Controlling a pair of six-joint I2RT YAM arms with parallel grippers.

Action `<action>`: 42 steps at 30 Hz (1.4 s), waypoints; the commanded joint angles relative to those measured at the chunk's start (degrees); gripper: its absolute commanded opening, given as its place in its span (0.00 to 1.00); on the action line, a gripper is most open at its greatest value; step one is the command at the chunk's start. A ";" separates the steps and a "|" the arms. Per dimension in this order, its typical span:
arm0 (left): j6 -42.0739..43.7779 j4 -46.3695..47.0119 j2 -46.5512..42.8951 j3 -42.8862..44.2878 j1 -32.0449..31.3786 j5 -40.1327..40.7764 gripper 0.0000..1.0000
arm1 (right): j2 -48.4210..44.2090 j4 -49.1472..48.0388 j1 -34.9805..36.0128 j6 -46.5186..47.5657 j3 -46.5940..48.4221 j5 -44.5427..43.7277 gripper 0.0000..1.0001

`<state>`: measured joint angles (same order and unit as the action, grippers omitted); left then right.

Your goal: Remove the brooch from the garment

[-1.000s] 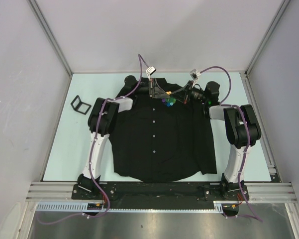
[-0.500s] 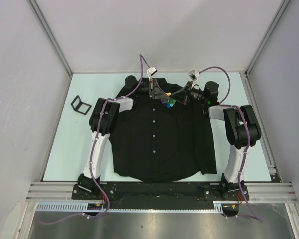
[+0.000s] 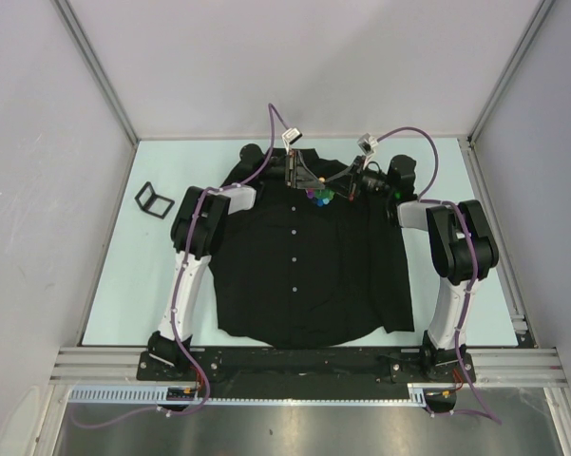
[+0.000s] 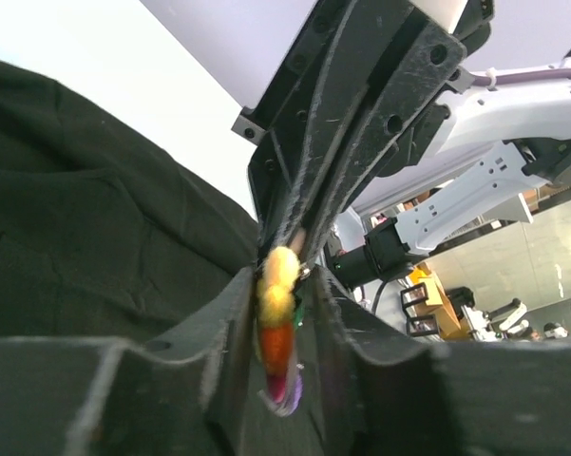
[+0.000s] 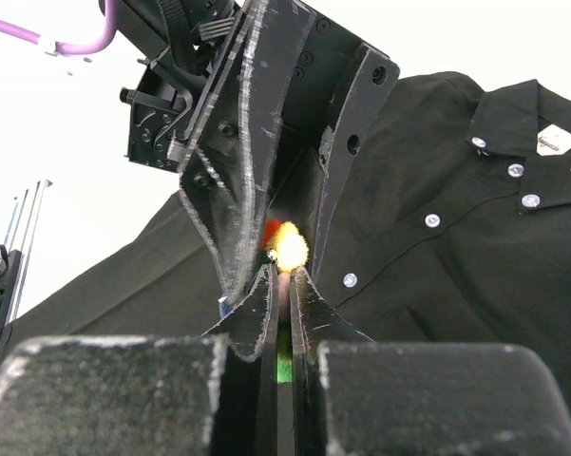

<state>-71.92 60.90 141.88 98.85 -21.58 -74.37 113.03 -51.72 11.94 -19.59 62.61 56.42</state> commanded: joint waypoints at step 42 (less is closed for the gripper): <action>36.42 -31.29 -17.08 -10.34 2.86 10.39 0.44 | -0.27 -1.71 -0.43 -2.91 0.32 -1.14 0.00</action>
<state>-36.12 27.44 127.81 87.68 -19.38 -63.18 113.10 -50.81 12.12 -22.41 62.61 55.09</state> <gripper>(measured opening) 0.426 0.034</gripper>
